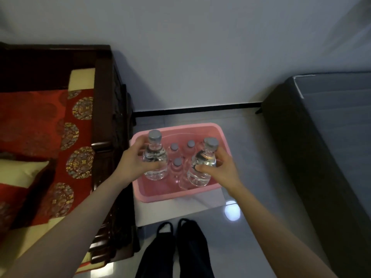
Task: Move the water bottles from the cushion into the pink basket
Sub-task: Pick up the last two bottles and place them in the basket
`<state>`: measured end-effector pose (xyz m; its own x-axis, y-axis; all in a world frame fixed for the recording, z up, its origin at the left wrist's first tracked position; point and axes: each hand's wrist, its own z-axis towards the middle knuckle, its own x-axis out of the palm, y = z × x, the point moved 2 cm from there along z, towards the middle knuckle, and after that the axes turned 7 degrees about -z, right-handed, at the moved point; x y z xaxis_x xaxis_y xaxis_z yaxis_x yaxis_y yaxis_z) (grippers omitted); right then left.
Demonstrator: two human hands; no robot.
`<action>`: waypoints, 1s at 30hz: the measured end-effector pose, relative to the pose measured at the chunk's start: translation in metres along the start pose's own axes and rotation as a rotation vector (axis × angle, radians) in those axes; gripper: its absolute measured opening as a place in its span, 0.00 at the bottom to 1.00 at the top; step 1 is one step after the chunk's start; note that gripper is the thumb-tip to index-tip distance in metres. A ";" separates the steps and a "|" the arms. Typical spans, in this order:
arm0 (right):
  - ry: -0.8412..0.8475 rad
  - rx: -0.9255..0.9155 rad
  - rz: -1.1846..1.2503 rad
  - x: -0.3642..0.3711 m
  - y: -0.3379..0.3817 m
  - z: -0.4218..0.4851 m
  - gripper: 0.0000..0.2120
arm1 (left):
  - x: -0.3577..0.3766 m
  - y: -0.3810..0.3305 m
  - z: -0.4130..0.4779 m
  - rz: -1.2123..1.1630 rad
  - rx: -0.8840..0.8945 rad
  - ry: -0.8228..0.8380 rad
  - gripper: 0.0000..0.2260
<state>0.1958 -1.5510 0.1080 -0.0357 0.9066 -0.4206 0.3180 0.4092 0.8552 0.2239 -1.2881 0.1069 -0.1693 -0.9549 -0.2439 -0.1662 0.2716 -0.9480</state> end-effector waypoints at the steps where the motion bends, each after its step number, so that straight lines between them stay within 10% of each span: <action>1: 0.025 0.002 -0.004 0.006 -0.004 0.006 0.27 | 0.003 0.007 0.000 0.001 -0.021 -0.022 0.31; 30: 0.629 -0.479 -1.010 0.125 -0.063 0.068 0.05 | 0.015 0.058 -0.020 0.257 0.046 -0.094 0.23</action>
<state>0.2358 -1.4707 -0.0192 -0.5414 0.0123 -0.8407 -0.4779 0.8181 0.3198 0.1924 -1.2843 0.0519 -0.1087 -0.8628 -0.4938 -0.0852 0.5030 -0.8601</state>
